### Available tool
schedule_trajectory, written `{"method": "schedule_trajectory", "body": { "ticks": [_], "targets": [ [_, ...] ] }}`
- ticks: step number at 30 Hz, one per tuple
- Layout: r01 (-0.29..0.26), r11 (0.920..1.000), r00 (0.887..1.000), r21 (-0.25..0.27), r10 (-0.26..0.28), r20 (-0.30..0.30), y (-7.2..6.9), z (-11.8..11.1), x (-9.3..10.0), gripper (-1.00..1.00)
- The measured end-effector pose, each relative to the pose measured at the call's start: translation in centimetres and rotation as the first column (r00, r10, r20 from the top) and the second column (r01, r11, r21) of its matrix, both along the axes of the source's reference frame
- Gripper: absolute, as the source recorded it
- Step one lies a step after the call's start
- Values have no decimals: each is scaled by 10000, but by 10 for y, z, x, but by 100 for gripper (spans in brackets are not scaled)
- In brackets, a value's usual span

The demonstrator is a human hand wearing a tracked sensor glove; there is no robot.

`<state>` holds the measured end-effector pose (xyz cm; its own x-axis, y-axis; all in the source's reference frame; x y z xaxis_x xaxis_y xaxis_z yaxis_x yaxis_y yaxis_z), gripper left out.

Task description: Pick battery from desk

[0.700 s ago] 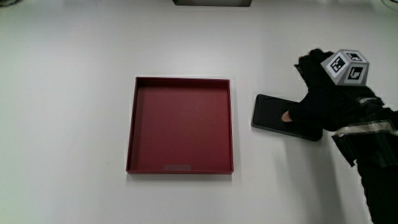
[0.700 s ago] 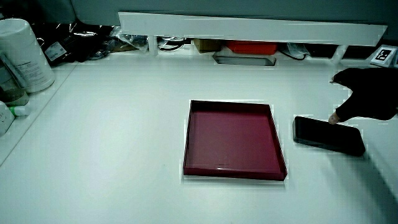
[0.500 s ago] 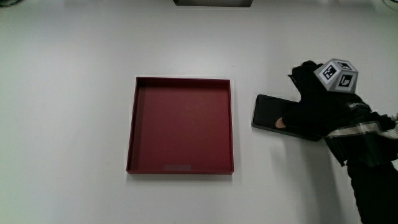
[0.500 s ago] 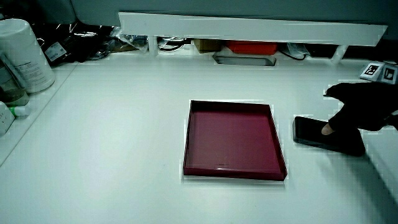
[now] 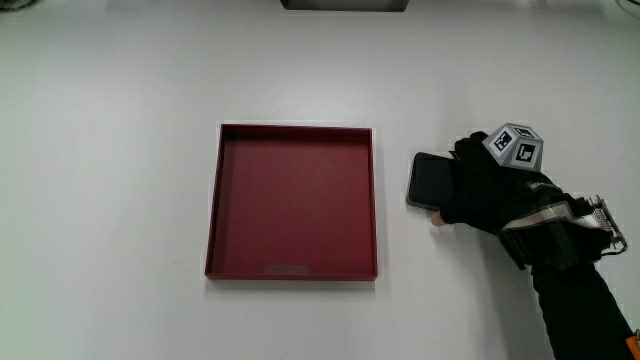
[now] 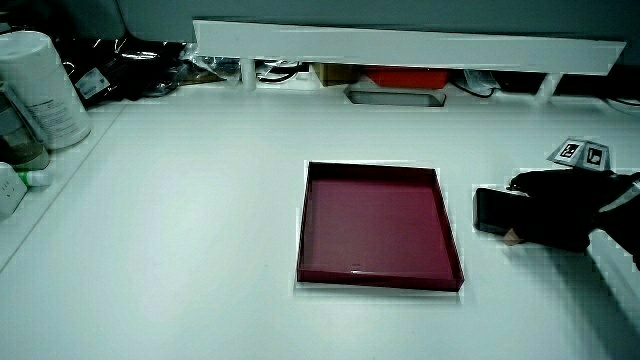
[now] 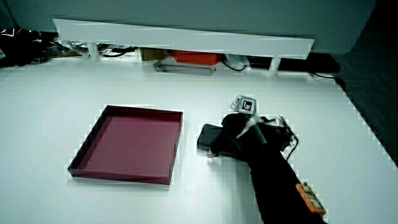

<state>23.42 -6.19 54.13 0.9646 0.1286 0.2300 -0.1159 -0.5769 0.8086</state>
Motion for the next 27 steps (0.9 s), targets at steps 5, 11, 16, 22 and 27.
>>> {"method": "schedule_trajectory", "body": {
  "ticks": [5, 11, 16, 22, 27],
  "targets": [
    [90, 10000, 9999, 11, -90, 67, 4, 5, -4, 0],
    [90, 9998, 10000, 148, -90, 16, 3, 4, -7, 0],
    [-9, 9994, 9999, 343, 13, -131, 3, 3, -8, 21],
    [239, 9951, 9997, 962, -239, -7, 3, 0, -10, 64],
    [420, 9932, 9990, 1084, -436, 119, 2, -4, -16, 100]
  ]
}}
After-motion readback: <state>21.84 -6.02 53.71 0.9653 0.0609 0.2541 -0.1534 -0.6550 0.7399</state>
